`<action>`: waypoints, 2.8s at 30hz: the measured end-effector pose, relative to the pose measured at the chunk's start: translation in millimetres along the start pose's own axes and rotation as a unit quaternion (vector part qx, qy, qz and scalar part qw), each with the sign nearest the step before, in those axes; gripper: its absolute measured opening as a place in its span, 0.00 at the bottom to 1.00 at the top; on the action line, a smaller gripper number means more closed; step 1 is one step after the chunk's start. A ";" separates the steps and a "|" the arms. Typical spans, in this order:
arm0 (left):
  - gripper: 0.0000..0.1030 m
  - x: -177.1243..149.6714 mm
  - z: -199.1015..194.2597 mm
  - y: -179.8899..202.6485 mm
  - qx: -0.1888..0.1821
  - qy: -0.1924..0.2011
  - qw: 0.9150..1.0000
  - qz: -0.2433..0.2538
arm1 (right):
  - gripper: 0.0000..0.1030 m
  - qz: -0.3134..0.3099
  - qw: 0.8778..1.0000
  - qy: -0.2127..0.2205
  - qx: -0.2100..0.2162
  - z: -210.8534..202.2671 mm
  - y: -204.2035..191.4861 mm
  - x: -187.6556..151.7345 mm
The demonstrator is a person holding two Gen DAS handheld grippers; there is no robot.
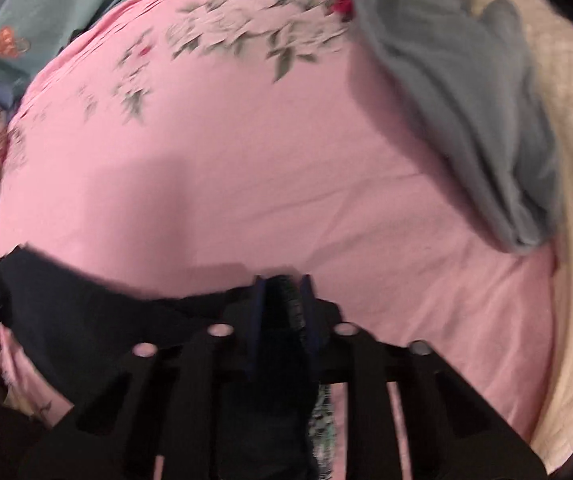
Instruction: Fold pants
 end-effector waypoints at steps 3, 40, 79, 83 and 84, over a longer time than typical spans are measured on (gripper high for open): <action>0.41 0.7 -0.3 0.0 0.003 -0.003 1.000 -0.002 | 0.02 -0.009 0.999 0.005 -0.035 -8.2 -0.8 -1.8; 0.68 -7.8 -29.6 -14.0 0.002 0.028 0.999 0.044 | 0.21 -0.165 0.974 0.151 0.025 -76.7 -161.0 -116.5; 0.75 -56.1 -65.3 -42.7 -0.058 0.058 0.995 0.059 | 0.01 -0.475 0.879 -0.009 0.024 61.4 -374.0 -181.0; 0.76 -42.1 -75.3 -21.2 -0.091 0.083 0.989 0.079 | 0.27 -0.437 0.899 0.015 0.025 42.1 -375.6 -184.6; 0.77 -35.8 -76.5 -10.4 -0.101 0.094 0.987 0.088 | 0.27 -0.428 0.903 0.030 0.032 32.1 -372.8 -186.9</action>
Point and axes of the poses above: each gripper's, at about its wrist camera, not at the fingertips, and z roughly the way its jaws point, y to its right, x to its top, the point moved 5 cm from there along z, roughly the way its jaws point, and after that the axes turned 8 degrees about -y, right-handed, at the moved point
